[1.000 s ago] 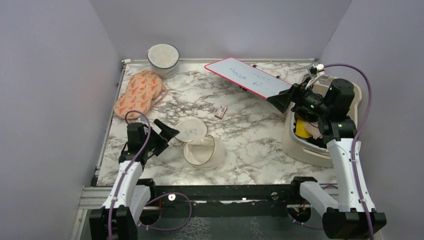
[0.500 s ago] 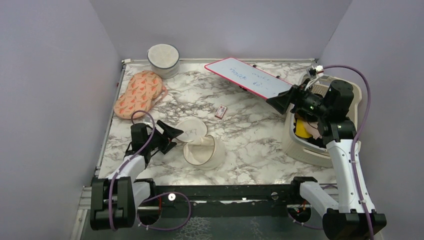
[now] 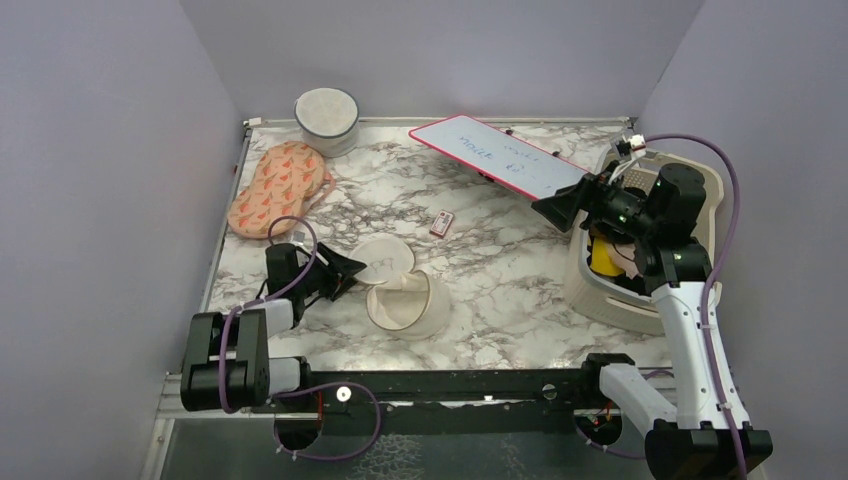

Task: Unzip the laundry bag and remove the bra
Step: Close the laundry bag at the center of the board.

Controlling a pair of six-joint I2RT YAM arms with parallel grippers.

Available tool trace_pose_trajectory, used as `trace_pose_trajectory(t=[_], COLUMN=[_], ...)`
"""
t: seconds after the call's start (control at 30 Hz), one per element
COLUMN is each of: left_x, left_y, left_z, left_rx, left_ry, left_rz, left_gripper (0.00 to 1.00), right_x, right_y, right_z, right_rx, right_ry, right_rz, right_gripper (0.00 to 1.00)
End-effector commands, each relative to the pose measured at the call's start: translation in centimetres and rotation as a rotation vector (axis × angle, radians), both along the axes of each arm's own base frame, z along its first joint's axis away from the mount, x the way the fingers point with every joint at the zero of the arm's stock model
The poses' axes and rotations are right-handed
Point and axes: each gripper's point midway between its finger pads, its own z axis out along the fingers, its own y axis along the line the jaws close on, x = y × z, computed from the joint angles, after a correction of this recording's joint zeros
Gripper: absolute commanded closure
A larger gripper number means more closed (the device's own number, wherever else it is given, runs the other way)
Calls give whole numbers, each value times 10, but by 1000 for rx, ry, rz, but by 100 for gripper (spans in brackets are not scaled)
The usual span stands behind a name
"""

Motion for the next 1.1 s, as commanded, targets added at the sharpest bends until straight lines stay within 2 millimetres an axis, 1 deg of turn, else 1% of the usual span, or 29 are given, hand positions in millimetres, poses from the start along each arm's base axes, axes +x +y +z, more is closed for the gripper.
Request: trace_pose_trajectory(t=[0.0, 0.13, 0.23, 0.3, 0.43, 0.6, 0.77, 0.83, 0.97, 1.07], left_x=[12, 15, 21, 26, 37, 40, 31, 27, 21, 18], left_y=[-7, -12, -11, -7, 4, 21, 29, 31, 29, 25], left_z=[12, 9, 16, 26, 54, 100, 143, 157, 164, 173], left_rx=[-18, -47, -58, -49, -12, 56, 140, 177, 215, 282], left_ry=[-90, -82, -122, -166, -283, -466, -660, -731, -791, -873], left_rz=[-76, -123, -132, -119, -87, -15, 37, 46, 25, -15], left_gripper=[53, 60, 73, 82, 100, 100, 100, 100, 100, 100], right_x=[-3, -4, -5, -5, -6, -6, -5, -4, -3, -3], right_y=[2, 2, 2, 1, 2, 3, 4, 5, 8, 10], right_z=[-1, -2, -3, -2, -3, -3, -1, -2, -3, -1], right_rx=[2, 2, 1, -2, -3, -2, 4, 6, 11, 12], right_ry=[2, 5, 4, 3, 6, 7, 9, 14, 23, 26], right_rz=[4, 5, 3, 1, 3, 7, 17, 24, 38, 46], right_gripper=[20, 20, 20, 20, 20, 20, 20, 20, 20, 20])
